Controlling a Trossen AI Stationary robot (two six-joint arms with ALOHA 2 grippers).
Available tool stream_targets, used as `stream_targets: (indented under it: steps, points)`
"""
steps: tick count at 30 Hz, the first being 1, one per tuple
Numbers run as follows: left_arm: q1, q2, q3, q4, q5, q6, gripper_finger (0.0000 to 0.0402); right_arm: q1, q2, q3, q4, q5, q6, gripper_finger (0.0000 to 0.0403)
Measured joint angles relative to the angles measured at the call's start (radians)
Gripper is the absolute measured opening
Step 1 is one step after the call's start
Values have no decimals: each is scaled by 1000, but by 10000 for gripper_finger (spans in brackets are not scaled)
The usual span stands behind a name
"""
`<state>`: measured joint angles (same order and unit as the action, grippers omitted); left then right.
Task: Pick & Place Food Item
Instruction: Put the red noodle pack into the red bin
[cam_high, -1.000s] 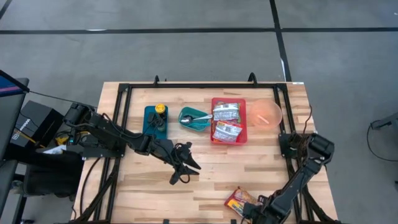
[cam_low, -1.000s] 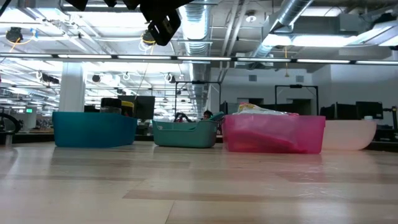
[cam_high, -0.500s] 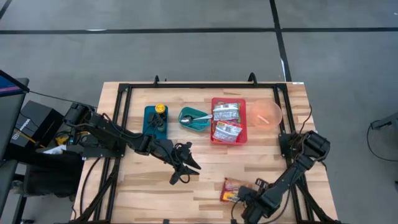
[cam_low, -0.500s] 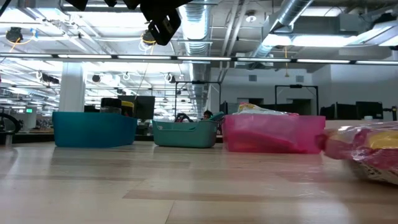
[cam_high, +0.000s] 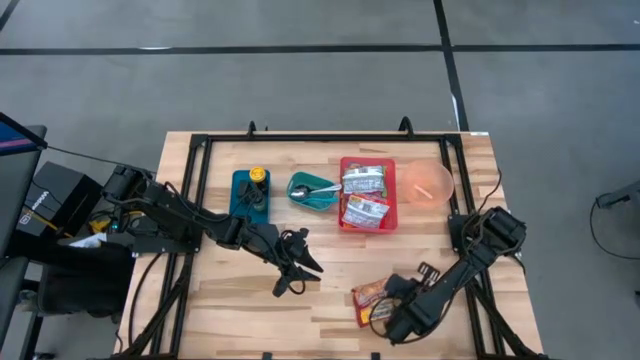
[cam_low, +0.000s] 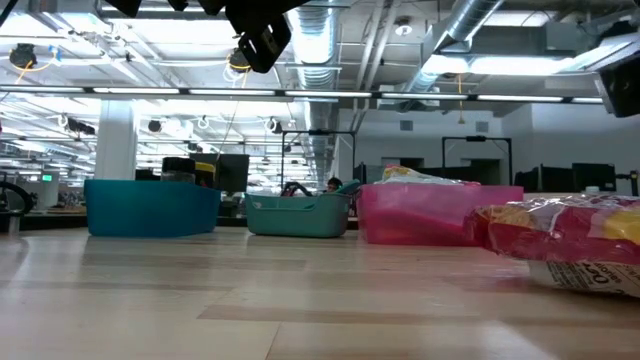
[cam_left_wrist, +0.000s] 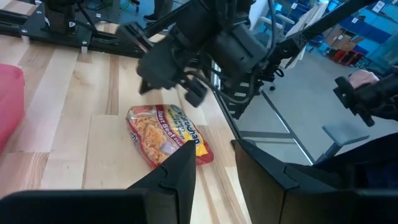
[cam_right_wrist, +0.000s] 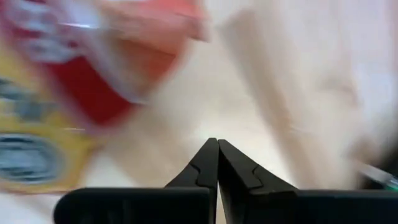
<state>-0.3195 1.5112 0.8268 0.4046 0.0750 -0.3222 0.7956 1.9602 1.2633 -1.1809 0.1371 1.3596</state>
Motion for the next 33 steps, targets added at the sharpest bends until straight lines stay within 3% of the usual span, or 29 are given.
stream_targets:
  steps: [5, 12, 16, 23, 26, 33]
  points:
    - [0, 0, 0, 0, 0, 0, 109, 11, -2, 0, -116, 0, 29, 0]
    - [0, 0, 0, 0, 0, 1, 109, 81, -64, 27, -109, 4, 91, 0]
    - [0, 0, 0, 0, 0, 2, 109, 137, -111, 79, -52, 130, 102, 0]
    - [0, 0, 0, 0, 0, 1, 109, 187, -137, 124, 334, 390, -225, 0]
    - [0, 0, 0, 0, 0, 1, 109, 168, -125, 125, 459, 400, -350, 0]
    - [0, 0, 0, 0, 0, 1, 109, 116, -83, 124, 515, 357, -445, 0]
